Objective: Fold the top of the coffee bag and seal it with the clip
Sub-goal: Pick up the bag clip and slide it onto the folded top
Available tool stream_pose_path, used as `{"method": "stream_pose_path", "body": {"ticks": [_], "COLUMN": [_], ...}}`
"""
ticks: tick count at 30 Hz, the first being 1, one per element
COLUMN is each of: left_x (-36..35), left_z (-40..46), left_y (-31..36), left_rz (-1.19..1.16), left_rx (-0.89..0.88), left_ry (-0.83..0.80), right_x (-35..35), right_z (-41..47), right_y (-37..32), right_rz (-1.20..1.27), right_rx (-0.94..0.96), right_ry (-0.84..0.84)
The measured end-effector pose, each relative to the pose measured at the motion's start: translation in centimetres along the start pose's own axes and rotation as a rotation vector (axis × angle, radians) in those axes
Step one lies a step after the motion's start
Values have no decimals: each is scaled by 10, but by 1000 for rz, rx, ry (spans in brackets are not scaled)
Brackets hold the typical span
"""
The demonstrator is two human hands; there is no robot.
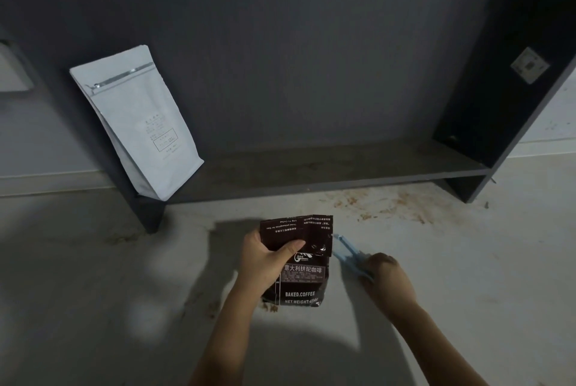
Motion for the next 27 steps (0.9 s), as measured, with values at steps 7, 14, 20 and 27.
{"method": "stream_pose_path", "body": {"ticks": [7,14,20,27], "left_x": [0,-1,1,0], "left_z": [-2,0,0,1], "left_y": [1,-2,-7,-8], "left_rz": [3,-30,-69,-75], "left_rx": [-14,-4,-4,-9], "left_ry": [-6,-10,-13,-3], "right_x": [20,82,90,96], "right_z": [-1,10,6,6], "right_y": [10,-43,-79,-82], "right_rz": [660,993,935,949], "right_rx": [-215,141,309,272], "right_ry": [256,321,134,163]}}
Point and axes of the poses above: each hand's wrist, its own z-axis towards the middle knuckle, its own x-axis out of the back of the hand, y = z × x, the point moved 5 cm from there along z, towards the middle knuckle, and after that the axes turned 3 degrees about -y, right-handed, at the moved point
